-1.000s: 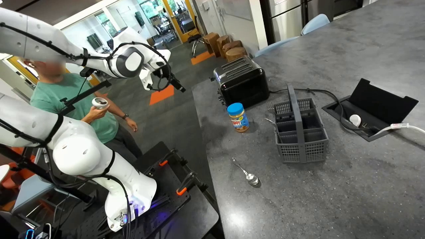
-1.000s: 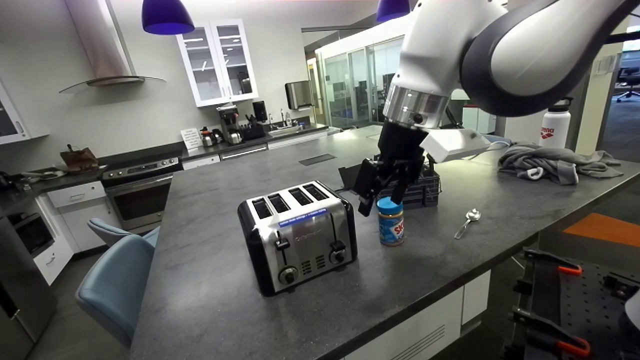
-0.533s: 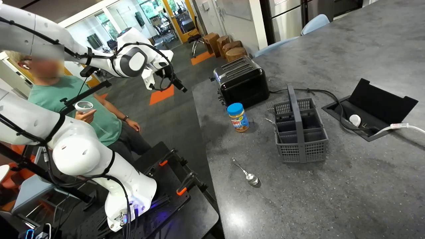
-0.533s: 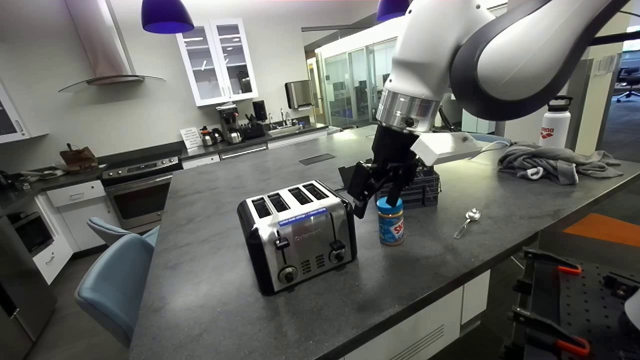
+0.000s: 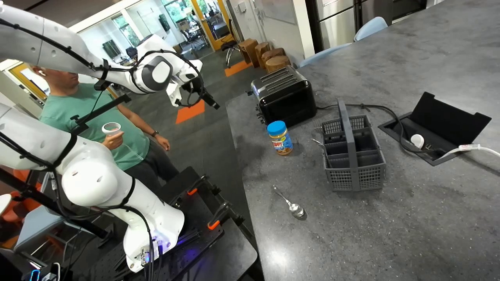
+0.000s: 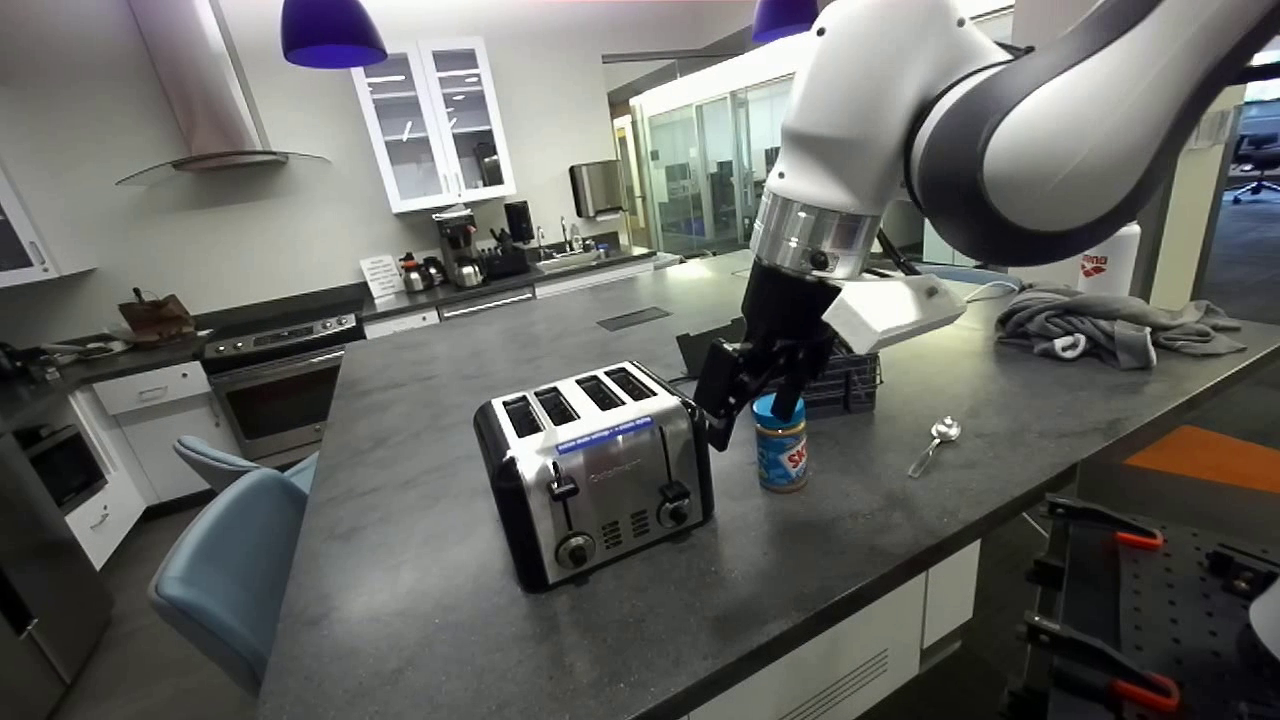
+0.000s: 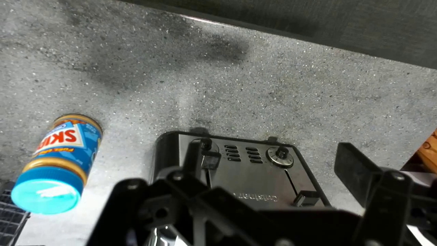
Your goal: Pull up the right switch on the toaster
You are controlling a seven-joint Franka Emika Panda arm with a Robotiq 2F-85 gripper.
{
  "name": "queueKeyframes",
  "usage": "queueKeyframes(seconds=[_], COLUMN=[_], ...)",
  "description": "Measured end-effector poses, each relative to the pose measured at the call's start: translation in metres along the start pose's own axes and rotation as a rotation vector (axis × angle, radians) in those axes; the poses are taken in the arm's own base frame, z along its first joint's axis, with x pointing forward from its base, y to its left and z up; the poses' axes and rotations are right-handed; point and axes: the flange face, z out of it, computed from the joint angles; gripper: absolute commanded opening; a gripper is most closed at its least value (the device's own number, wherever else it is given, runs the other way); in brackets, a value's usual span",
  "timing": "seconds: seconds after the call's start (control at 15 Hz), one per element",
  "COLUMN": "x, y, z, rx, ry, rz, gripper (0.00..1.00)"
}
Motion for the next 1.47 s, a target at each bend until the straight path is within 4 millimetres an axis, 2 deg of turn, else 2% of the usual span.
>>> queueKeyframes(seconds=[0.07,0.13,0.2,0.4,0.8,0.87,1.13,1.47], x=[-0.005,-0.01,-0.016,-0.027,-0.013,-0.011,-0.005,0.002], y=[-0.007,-0.015,-0.023,-0.038,-0.054,-0.057,-0.07,-0.084], z=[0.003,0.007,0.012,0.024,0.038,0.041,0.055,0.092], rx=[-0.008,-0.012,-0.012,-0.031,-0.065,-0.069,-0.097,-0.123], ry=[0.017,0.034,0.046,0.074,0.138,0.146,0.177,0.187], rz=[-0.003,0.0,0.008,0.039,0.07,0.073,0.072,0.056], gripper=[1.0,0.75,0.74,0.49,0.03,0.0,0.0,0.0])
